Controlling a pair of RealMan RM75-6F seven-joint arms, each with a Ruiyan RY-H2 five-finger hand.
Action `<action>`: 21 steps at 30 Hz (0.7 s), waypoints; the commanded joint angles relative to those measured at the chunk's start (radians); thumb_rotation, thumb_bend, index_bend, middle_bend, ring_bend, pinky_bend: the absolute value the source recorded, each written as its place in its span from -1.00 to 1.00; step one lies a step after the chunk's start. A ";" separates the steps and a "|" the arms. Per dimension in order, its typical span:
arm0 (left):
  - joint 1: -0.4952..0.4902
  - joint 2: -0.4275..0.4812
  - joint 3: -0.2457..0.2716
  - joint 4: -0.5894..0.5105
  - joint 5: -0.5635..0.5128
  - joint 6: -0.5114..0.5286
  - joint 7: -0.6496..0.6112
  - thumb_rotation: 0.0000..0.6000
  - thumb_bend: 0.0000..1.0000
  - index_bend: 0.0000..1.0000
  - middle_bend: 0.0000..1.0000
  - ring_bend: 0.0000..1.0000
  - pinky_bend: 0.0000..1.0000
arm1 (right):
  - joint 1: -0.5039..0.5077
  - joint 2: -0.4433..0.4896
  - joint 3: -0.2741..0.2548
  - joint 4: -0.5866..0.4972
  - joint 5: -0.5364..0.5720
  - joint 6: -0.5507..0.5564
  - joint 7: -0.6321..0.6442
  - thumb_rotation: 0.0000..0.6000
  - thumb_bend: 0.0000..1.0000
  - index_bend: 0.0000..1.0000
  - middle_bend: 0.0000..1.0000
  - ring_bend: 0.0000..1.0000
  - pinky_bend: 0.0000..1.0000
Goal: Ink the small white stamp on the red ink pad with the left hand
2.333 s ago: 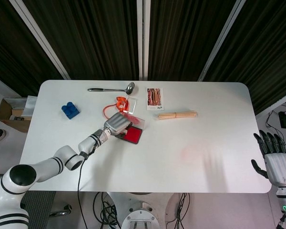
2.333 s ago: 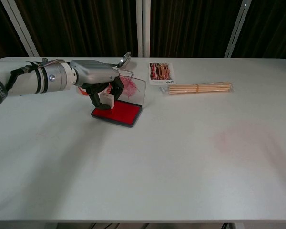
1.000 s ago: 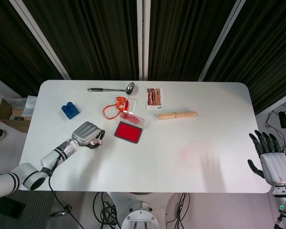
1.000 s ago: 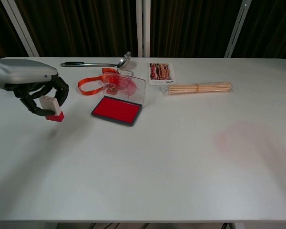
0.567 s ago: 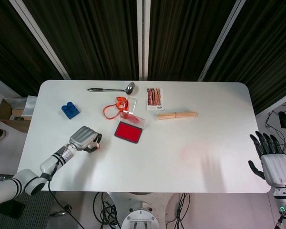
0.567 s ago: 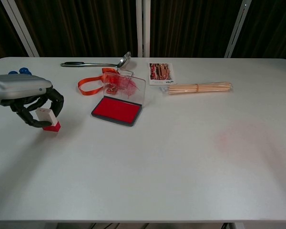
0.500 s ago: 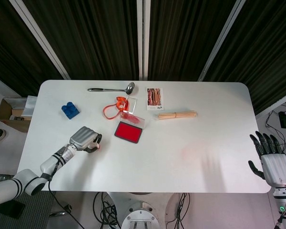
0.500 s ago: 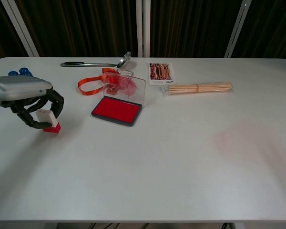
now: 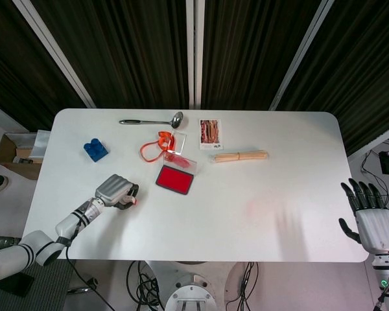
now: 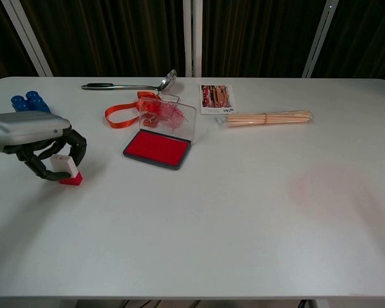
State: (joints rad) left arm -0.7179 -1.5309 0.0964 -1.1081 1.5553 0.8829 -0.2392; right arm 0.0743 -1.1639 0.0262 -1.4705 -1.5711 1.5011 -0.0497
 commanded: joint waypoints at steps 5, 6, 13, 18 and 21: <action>0.001 -0.003 0.003 0.011 0.015 0.005 -0.016 1.00 -0.30 0.06 0.01 0.49 0.72 | -0.001 0.003 0.000 -0.007 0.003 -0.002 -0.007 1.00 -0.54 -1.00 -1.00 -1.00 -1.00; 0.001 -0.003 0.003 0.012 0.018 0.007 -0.018 1.00 -0.30 0.04 -0.01 0.49 0.72 | -0.001 0.003 0.000 -0.008 0.004 -0.003 -0.008 1.00 -0.54 -1.00 -1.00 -1.00 -1.00; 0.000 0.005 0.005 0.013 0.027 0.010 -0.027 1.00 -0.31 -0.10 -0.11 0.49 0.72 | -0.001 0.005 -0.001 -0.012 0.008 -0.008 -0.013 1.00 -0.54 -1.00 -1.00 -1.00 -1.00; 0.001 0.008 0.005 0.013 0.030 0.011 -0.030 1.00 -0.31 -0.14 -0.15 0.49 0.72 | -0.001 0.005 -0.001 -0.011 0.011 -0.012 -0.014 1.00 -0.54 -1.00 -1.00 -1.00 -1.00; 0.001 0.012 0.004 0.011 0.036 0.018 -0.032 1.00 -0.31 -0.22 -0.19 0.49 0.72 | -0.001 0.005 0.001 -0.011 0.010 -0.009 -0.013 1.00 -0.54 -1.00 -1.00 -1.00 -1.00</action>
State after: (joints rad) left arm -0.7169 -1.5203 0.1003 -1.0966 1.5897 0.8997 -0.2710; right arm 0.0734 -1.1587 0.0269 -1.4817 -1.5610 1.4918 -0.0626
